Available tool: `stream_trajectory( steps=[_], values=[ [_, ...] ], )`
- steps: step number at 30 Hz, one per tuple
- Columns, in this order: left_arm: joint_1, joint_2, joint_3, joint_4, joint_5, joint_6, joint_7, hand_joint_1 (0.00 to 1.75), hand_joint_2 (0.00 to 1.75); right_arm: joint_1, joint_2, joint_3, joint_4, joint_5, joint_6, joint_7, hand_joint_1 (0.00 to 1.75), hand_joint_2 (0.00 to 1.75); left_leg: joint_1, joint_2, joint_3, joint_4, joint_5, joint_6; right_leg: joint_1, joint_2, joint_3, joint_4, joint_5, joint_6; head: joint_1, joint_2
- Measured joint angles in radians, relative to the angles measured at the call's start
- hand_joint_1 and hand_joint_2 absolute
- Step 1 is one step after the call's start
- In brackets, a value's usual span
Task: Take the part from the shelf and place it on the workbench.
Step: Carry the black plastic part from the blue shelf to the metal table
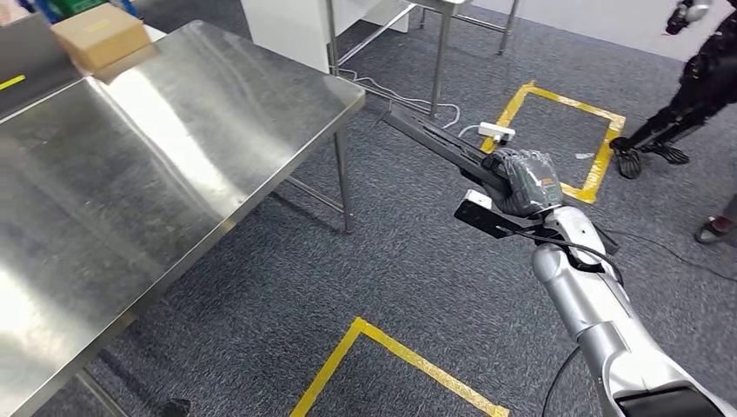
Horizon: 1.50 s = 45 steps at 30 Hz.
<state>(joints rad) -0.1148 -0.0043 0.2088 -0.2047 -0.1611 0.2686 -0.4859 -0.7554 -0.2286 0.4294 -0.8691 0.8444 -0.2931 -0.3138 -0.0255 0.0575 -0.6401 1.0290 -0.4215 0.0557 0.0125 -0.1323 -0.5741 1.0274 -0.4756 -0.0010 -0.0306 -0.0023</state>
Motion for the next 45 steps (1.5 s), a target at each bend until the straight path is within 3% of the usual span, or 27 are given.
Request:
stream_trajectory(
  steps=[1,2,3,5,7,8,10,11,12,14,16,18,20,21,31,32,33,34,35,36,37,38,39,40,42,43,45],
  values=[
    [0.002,0.000,0.000,0.000,-0.003,-0.003,0.004,0.00,1.75,-0.008,0.002,-0.001,0.008,0.000,0.000,-0.003,1.75,1.75,0.003,-0.012,0.004,-0.009,0.006,0.002,0.001,-0.001,-0.001,0.003,-0.004,0.003,0.000,0.000],
    [0.003,0.000,0.000,0.000,-0.006,-0.005,0.007,0.00,1.75,-0.019,0.005,-0.002,0.018,0.000,0.000,-0.006,1.75,1.75,0.008,-0.023,0.010,-0.019,0.012,0.005,0.001,0.016,-0.007,0.017,-0.014,0.005,0.000,0.000],
    [0.002,-0.001,0.000,0.000,-0.010,-0.006,0.009,0.00,1.75,-0.030,0.007,-0.002,0.028,0.000,0.000,-0.008,1.75,1.75,0.013,-0.033,0.015,-0.029,0.020,0.008,0.000,0.044,-0.022,0.049,-0.030,0.006,0.000,0.000],
    [-0.003,-0.003,0.000,0.000,-0.015,-0.009,0.011,0.00,1.75,-0.043,0.008,-0.003,0.049,0.000,0.000,-0.010,1.75,1.75,0.021,-0.058,0.017,-0.036,0.028,0.012,-0.008,0.107,-0.080,0.173,-0.081,0.006,0.002,0.000],
    [-0.004,-0.005,0.000,0.000,-0.016,-0.011,0.012,0.00,1.75,-0.043,0.006,-0.003,0.066,0.000,0.000,-0.010,1.75,1.75,0.026,-0.090,0.016,-0.035,0.030,0.011,-0.018,0.128,-0.131,0.280,-0.110,0.016,0.004,0.000],
    [-0.003,-0.006,0.000,0.000,-0.016,-0.013,0.012,0.00,1.75,-0.043,0.007,-0.003,0.073,0.003,-0.001,-0.010,1.75,1.75,0.030,-0.107,0.015,-0.034,0.031,0.008,-0.025,0.130,-0.135,0.284,-0.102,0.027,0.004,0.000],
    [-0.001,-0.007,0.000,0.000,-0.017,-0.016,0.013,0.00,1.75,-0.052,0.011,-0.001,0.087,0.017,-0.002,-0.010,1.75,1.75,0.039,-0.137,0.013,-0.027,0.030,-0.003,-0.044,0.143,-0.093,0.182,-0.047,0.059,0.004,0.000],
    [-0.002,-0.007,0.000,0.000,-0.018,-0.017,0.014,0.00,1.75,-0.064,0.017,0.002,0.098,0.028,-0.002,-0.010,1.75,1.75,0.040,-0.151,0.006,-0.017,0.026,-0.012,-0.056,0.169,-0.064,0.112,-0.020,0.074,0.006,0.000],
    [-0.003,-0.006,0.000,0.000,-0.021,-0.017,0.015,0.00,1.75,-0.080,0.026,0.006,0.111,0.040,-0.003,-0.010,1.75,1.75,0.042,-0.163,-0.004,-0.006,0.023,-0.022,-0.062,0.194,-0.042,0.061,-0.002,0.079,0.006,0.000],
    [-0.005,-0.004,0.000,0.000,-0.028,-0.018,0.017,0.00,1.75,-0.112,0.054,0.020,0.140,0.061,0.002,-0.010,1.75,1.75,0.044,-0.185,-0.024,0.006,0.023,-0.041,-0.063,0.221,-0.029,0.022,0.005,0.070,0.006,0.000],
    [0.000,-0.004,0.000,0.000,-0.035,-0.019,0.021,0.00,1.75,-0.142,0.094,0.038,0.165,0.077,0.021,-0.012,1.75,1.75,0.051,-0.195,-0.034,0.002,0.029,-0.055,-0.061,0.201,-0.032,0.023,0.009,0.048,0.004,0.000],
    [-0.001,-0.003,0.001,0.000,-0.041,-0.020,0.026,0.00,1.75,-0.180,0.140,0.060,0.190,0.093,0.048,-0.022,1.75,1.75,0.052,-0.151,-0.056,0.039,0.008,-0.064,-0.064,0.181,-0.031,0.020,0.014,0.030,-0.003,0.000],
    [-0.007,-0.002,0.001,0.000,-0.046,-0.021,0.028,0.00,1.75,-0.206,0.170,0.077,0.207,0.104,0.065,-0.031,1.75,1.75,0.049,-0.098,-0.087,0.102,-0.030,-0.069,-0.061,0.165,-0.031,0.019,0.015,0.020,-0.010,0.000],
    [-0.009,-0.002,0.001,0.000,-0.047,-0.021,0.029,0.00,1.75,-0.211,0.176,0.081,0.211,0.106,0.069,-0.032,1.75,1.75,0.049,-0.088,-0.098,0.124,-0.042,-0.071,-0.059,0.160,-0.030,0.019,0.014,0.018,-0.011,0.000],
    [-0.010,-0.001,0.001,0.000,-0.047,-0.021,0.029,0.00,1.75,-0.217,0.182,0.085,0.215,0.107,0.072,-0.032,1.75,1.75,0.050,-0.083,-0.112,0.152,-0.054,-0.072,-0.057,0.155,-0.030,0.019,0.014,0.017,-0.010,0.000],
    [-0.011,-0.002,0.001,0.000,-0.049,-0.021,0.029,0.00,1.75,-0.224,0.192,0.092,0.223,0.108,0.074,-0.032,1.75,1.75,0.050,-0.077,-0.134,0.194,-0.068,-0.073,-0.054,0.145,-0.030,0.019,0.012,0.015,-0.010,0.000],
    [-0.011,-0.002,0.002,0.000,-0.050,-0.021,0.030,0.00,1.75,-0.237,0.208,0.103,0.236,0.109,0.077,-0.034,1.75,1.75,0.050,-0.065,-0.126,0.179,-0.050,-0.069,-0.049,0.122,-0.027,0.019,0.009,0.012,-0.010,0.000],
    [-0.011,-0.001,0.004,0.000,-0.051,-0.022,0.031,0.00,1.75,-0.254,0.226,0.116,0.250,0.109,0.081,-0.042,1.75,1.75,0.044,-0.041,-0.109,0.147,-0.032,-0.063,-0.041,0.094,-0.023,0.018,0.004,0.010,-0.009,0.000],
    [-0.011,-0.001,0.007,0.000,-0.054,-0.022,0.032,0.00,1.75,-0.271,0.252,0.135,0.261,0.111,0.089,-0.055,1.75,1.75,0.040,-0.034,-0.078,0.092,-0.005,-0.051,-0.033,0.073,-0.019,0.022,-0.008,0.014,-0.008,0.000],
    [-0.012,-0.001,0.011,0.000,-0.059,-0.021,0.028,0.00,1.75,-0.288,0.277,0.160,0.265,0.110,0.111,-0.068,1.75,1.75,0.036,-0.042,-0.034,0.014,0.028,-0.037,-0.028,0.074,-0.052,0.092,-0.038,0.016,-0.005,0.000],
    [-0.014,-0.001,0.013,0.000,-0.066,-0.019,0.021,0.00,1.75,-0.299,0.294,0.182,0.263,0.109,0.134,-0.078,1.75,1.75,0.033,-0.064,-0.019,-0.010,0.030,-0.027,-0.025,0.088,-0.085,0.153,-0.057,0.021,-0.003,0.000],
    [-0.016,-0.002,0.015,0.000,-0.074,-0.016,0.011,0.00,1.75,-0.306,0.310,0.204,0.259,0.107,0.155,-0.081,1.75,1.75,0.035,-0.102,-0.013,-0.017,0.033,-0.019,-0.025,0.109,-0.113,0.198,-0.066,0.027,-0.001,0.000],
    [-0.017,-0.003,0.016,0.000,-0.082,-0.011,-0.001,0.00,1.75,-0.311,0.315,0.218,0.253,0.105,0.169,-0.078,1.75,1.75,0.036,-0.129,-0.012,-0.015,0.033,-0.018,-0.027,0.130,-0.132,0.215,-0.058,0.029,0.000,0.000],
    [-0.016,-0.003,0.016,0.000,-0.087,-0.007,-0.010,0.00,1.75,-0.313,0.314,0.224,0.251,0.104,0.168,-0.076,1.75,1.75,0.037,-0.145,-0.013,-0.013,0.032,-0.020,-0.030,0.148,-0.107,0.148,-0.025,0.035,0.001,0.000],
    [-0.015,-0.003,0.016,0.000,-0.092,0.004,-0.022,0.00,1.75,-0.320,0.311,0.232,0.247,0.102,0.165,-0.074,1.75,1.75,0.035,-0.171,-0.019,-0.005,0.028,-0.029,-0.036,0.182,-0.064,0.043,0.020,0.036,0.002,0.000],
    [-0.013,-0.002,0.016,0.000,-0.094,0.014,-0.029,0.00,1.75,-0.323,0.312,0.236,0.246,0.101,0.164,-0.073,1.75,1.75,0.036,-0.181,-0.023,-0.003,0.027,-0.034,-0.037,0.190,-0.054,0.021,0.028,0.032,0.001,0.000],
    [-0.008,-0.001,0.016,0.000,-0.101,0.054,-0.054,0.00,1.75,-0.326,0.313,0.244,0.244,0.101,0.161,-0.068,1.75,1.75,0.041,-0.198,-0.029,-0.003,0.028,-0.045,-0.034,0.175,-0.051,0.017,0.030,0.017,0.001,0.000]
  ],
)
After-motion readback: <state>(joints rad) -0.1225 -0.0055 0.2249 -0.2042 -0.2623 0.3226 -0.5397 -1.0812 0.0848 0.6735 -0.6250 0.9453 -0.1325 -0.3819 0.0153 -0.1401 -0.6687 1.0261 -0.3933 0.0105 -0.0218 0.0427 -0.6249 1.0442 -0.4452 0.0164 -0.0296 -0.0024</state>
